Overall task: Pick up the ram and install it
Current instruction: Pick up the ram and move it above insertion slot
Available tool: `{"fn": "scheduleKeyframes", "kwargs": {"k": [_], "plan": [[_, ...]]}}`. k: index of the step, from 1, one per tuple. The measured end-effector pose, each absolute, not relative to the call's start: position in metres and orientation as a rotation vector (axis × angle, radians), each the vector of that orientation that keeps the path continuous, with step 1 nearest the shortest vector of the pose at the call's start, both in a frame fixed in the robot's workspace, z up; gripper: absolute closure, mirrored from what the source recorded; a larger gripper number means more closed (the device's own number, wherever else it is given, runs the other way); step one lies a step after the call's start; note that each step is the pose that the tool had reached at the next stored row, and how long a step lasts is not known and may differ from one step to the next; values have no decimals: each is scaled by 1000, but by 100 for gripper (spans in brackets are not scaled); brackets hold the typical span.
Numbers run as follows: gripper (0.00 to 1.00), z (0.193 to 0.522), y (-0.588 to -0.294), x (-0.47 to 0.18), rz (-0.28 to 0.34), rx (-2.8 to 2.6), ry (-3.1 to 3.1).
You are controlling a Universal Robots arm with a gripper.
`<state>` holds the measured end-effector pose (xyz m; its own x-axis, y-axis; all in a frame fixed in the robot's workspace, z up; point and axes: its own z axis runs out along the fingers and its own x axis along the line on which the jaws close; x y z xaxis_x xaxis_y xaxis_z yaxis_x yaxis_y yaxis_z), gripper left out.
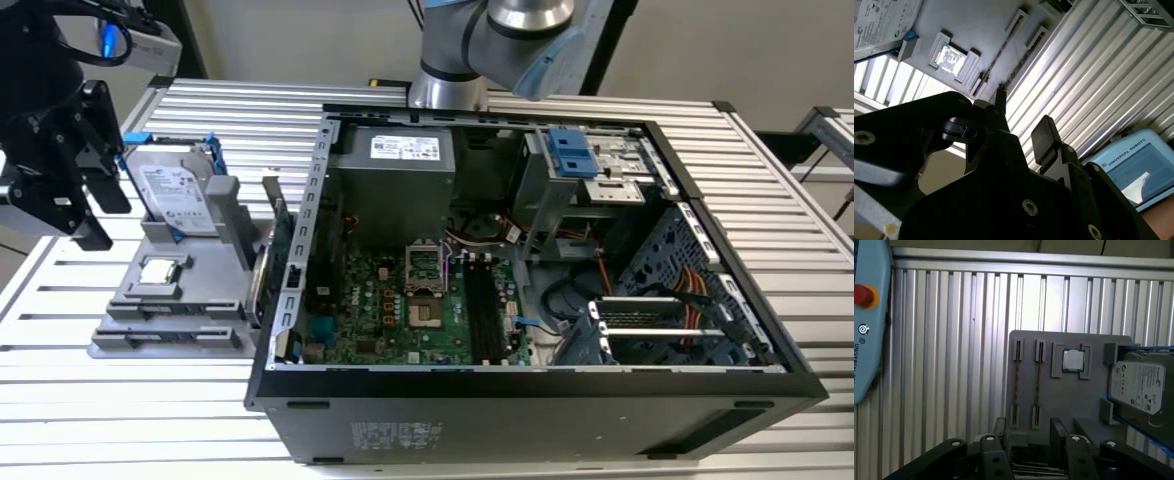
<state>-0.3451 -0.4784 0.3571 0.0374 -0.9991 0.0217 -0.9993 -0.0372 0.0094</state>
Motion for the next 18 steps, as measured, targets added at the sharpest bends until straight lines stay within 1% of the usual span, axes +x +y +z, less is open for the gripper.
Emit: {"fn": "scheduleKeyframes", "kwargs": {"k": [18], "plan": [[0, 347, -478, -345, 14, 2245, -2166]]}}
